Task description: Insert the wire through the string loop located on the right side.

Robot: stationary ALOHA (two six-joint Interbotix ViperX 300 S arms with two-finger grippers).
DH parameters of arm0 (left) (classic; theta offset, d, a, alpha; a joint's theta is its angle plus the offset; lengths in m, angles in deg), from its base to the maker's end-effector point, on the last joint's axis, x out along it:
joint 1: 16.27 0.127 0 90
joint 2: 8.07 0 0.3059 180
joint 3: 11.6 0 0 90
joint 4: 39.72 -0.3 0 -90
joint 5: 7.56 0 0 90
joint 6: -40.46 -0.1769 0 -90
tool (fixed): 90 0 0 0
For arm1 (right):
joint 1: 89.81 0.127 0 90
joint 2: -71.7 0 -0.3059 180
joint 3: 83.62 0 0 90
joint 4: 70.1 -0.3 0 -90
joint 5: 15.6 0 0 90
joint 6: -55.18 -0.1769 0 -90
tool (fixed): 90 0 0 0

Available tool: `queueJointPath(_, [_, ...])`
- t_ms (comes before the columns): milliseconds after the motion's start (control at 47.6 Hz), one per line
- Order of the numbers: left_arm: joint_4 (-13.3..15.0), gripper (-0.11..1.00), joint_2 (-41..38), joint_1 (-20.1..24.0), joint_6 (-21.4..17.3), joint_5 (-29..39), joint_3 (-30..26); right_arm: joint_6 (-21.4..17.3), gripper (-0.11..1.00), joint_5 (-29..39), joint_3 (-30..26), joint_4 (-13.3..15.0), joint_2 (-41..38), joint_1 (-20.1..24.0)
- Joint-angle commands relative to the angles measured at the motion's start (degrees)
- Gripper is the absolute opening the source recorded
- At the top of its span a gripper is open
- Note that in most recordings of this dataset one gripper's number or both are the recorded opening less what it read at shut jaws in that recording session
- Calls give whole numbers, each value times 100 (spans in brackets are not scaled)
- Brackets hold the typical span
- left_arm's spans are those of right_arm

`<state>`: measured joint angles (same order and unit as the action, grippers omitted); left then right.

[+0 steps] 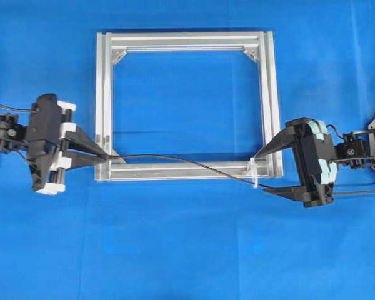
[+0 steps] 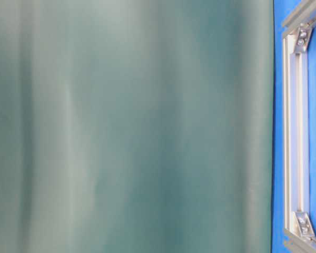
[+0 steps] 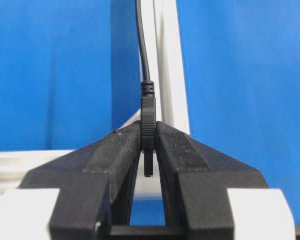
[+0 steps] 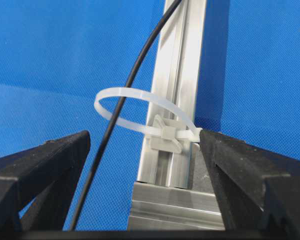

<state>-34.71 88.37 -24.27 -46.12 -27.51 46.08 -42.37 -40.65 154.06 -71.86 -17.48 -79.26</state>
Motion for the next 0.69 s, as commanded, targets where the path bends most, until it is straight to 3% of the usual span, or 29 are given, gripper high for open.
queueJointPath(0, [-9, 9, 141, -18, 0, 9, 35, 9, 93, -18, -88, 9, 114, 18])
queueJointPath(672, [-9, 11, 70, -70, 9, 325, 44, 9, 93, -18, -88, 9, 132, 18])
